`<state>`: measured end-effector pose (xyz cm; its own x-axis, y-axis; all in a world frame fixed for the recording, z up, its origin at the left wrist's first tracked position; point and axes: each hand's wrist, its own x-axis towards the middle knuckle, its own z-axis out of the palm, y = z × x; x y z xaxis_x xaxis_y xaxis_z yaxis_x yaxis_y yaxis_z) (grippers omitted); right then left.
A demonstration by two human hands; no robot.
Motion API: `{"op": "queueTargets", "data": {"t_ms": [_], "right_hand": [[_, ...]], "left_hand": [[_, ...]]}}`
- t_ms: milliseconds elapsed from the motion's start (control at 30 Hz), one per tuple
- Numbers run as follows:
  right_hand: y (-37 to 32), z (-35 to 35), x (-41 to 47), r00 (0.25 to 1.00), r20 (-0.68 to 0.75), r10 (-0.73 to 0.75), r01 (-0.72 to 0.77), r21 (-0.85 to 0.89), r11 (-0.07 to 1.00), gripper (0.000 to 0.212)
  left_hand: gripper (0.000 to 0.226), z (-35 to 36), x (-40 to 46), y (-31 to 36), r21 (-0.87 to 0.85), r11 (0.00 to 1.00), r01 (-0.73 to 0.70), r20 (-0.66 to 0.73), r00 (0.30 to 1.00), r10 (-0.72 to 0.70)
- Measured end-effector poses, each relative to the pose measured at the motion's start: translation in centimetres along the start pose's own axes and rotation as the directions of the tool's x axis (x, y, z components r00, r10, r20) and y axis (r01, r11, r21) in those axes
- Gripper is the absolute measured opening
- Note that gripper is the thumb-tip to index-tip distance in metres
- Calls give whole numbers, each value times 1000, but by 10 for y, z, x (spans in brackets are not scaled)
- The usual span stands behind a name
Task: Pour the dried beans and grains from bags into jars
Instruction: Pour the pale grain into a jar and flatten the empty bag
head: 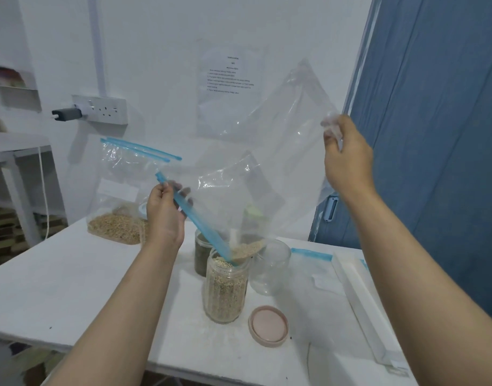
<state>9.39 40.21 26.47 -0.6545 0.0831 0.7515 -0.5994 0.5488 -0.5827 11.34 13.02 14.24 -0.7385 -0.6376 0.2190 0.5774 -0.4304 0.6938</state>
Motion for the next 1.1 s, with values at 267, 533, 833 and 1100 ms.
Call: {"op": "queueTargets", "data": {"t_ms": [267, 533, 833, 1100], "right_hand": [[-14, 5, -8, 999, -43, 13, -13, 3, 1000, 23], [-12, 4, -17, 997, -75, 31, -26, 75, 997, 9], [-19, 11, -16, 989, -141, -49, 60, 76, 995, 13], [-23, 16, -15, 978, -185, -99, 117, 91, 989, 14]], "left_hand": [[61, -15, 1, 16, 379, 911, -161, 90, 986, 137], [34, -12, 4, 18, 555, 761, -336, 226, 941, 251], [28, -19, 11, 16, 498, 811, -306, 228, 949, 218], [26, -17, 14, 17, 503, 813, -293, 208, 954, 216]]}}
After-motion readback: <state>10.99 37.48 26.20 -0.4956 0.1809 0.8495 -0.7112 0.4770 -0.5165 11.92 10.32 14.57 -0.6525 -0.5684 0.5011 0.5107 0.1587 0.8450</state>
